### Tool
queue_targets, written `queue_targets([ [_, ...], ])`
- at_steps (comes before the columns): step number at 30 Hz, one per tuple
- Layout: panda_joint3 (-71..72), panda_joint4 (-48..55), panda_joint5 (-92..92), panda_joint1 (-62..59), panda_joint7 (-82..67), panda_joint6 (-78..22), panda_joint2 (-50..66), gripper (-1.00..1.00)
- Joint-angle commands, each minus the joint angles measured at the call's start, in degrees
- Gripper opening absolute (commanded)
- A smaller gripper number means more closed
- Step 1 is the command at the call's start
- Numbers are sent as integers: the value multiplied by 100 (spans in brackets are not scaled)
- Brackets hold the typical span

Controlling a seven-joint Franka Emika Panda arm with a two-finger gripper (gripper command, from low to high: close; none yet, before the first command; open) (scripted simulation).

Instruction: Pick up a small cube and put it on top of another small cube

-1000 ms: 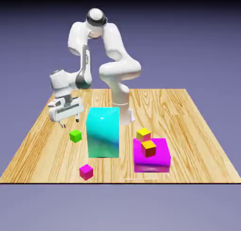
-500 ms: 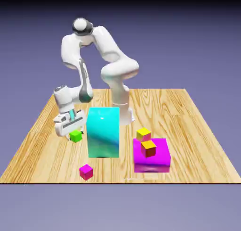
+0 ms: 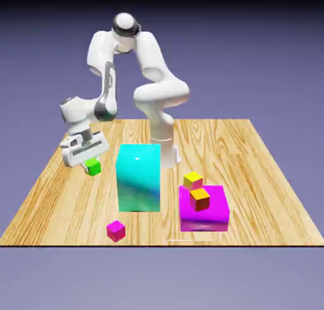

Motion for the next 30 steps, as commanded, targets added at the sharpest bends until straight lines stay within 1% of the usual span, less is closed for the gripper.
queue_targets([
  [1,142,98,242,208,52,-20,78,-100],
  [11,1585,1043,2660,2285,566,-251,877,-100],
  [19,3217,846,3996,3929,1217,275,2014,-100],
  [21,3305,680,3896,3930,1261,400,2104,-100],
  [30,3047,815,6136,4461,-355,460,3349,-100],
])
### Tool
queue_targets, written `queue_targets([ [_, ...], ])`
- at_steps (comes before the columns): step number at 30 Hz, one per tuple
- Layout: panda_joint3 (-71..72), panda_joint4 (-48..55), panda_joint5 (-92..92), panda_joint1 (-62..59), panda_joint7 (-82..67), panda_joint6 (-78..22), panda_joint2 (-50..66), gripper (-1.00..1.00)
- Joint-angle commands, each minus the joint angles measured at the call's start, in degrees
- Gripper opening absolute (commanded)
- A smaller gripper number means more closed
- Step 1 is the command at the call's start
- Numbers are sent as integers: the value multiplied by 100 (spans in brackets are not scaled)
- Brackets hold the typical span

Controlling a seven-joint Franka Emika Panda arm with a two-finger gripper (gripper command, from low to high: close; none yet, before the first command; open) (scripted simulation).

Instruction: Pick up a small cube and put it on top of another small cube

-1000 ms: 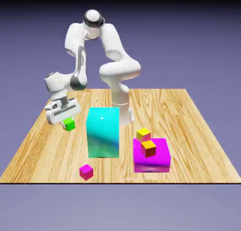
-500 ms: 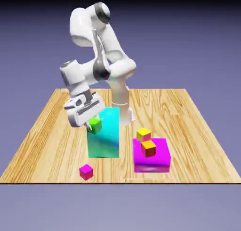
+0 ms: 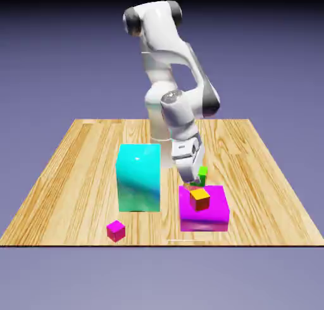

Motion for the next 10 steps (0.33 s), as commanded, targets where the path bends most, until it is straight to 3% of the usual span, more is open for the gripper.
queue_targets([
  [1,-30,15,249,61,-179,13,139,-100],
  [9,-248,130,2142,509,-1544,63,1190,-100],
  [10,-248,130,2142,509,-1544,63,1191,100],
])
